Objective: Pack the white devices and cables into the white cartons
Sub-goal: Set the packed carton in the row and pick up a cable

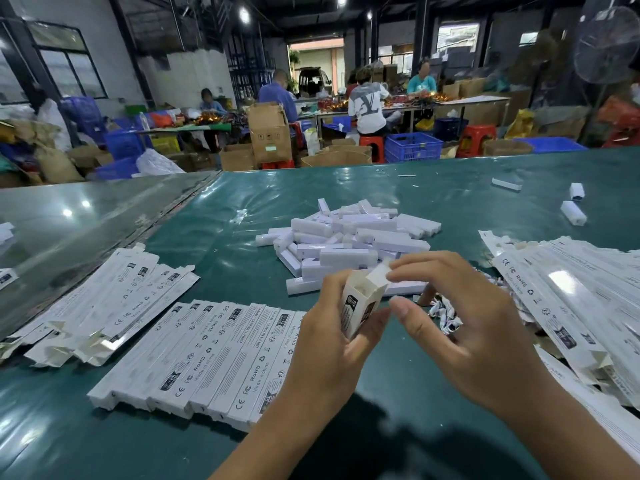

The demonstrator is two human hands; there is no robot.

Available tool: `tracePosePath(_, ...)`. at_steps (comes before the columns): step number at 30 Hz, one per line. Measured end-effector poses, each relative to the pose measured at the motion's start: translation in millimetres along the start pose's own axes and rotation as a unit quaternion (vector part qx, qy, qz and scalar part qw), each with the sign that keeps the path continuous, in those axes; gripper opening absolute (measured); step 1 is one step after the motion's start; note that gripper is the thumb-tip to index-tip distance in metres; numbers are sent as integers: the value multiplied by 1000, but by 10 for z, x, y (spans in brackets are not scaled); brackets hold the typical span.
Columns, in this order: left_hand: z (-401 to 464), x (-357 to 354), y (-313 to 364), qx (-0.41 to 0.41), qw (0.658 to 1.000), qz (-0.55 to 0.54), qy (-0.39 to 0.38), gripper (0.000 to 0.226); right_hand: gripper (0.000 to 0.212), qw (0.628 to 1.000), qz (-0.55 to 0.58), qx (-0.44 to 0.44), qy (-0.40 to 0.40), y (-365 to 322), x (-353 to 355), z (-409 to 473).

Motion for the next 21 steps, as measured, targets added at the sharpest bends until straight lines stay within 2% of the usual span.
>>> tracePosePath(2, -3, -8, -15, 6, 999, -34, 4, 31, 27, 999, -13, 25, 23, -17, 11, -15)
tracePosePath(4, -20, -26, -16, 0, 997, -78, -5, 38, 29, 999, -27, 36, 14, -22, -36, -21)
tracePosePath(6, -53, -50, 2, -19, 997, -78, -17, 44, 31, 999, -33, 20, 4, 6, -82, -20)
tracePosePath(14, -82, -101, 121, -80, 997, -14, -17, 26, 25, 993, 81, -74, 36, 86, -147, -49)
tracePosePath(16, -82, -111, 107, -76, 997, -2, -23, 22, 25, 976, 182, -106, 61, 119, -155, -41)
tracePosePath(19, -91, -134, 78, -68, 997, 13, -34, 20, 13, 902, 365, -191, 128, 232, -168, -46)
tracePosePath(20, -92, -138, 80, -68, 997, 21, -39, 20, 13, 888, 382, -220, 127, 260, -186, -44)
tracePosePath(21, -89, -143, 88, -66, 996, 30, -45, 21, 18, 890, 374, -235, 109, 271, -202, -40)
Point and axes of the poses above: each hand's wrist, its own z-axis towards the middle knuckle, its own x-axis out of the back of the hand, y = z × x, the point moved 5 cm from there along z, towards the middle knuckle, and after that the axes turned 8 degrees about -y, right-handed, at the moved point
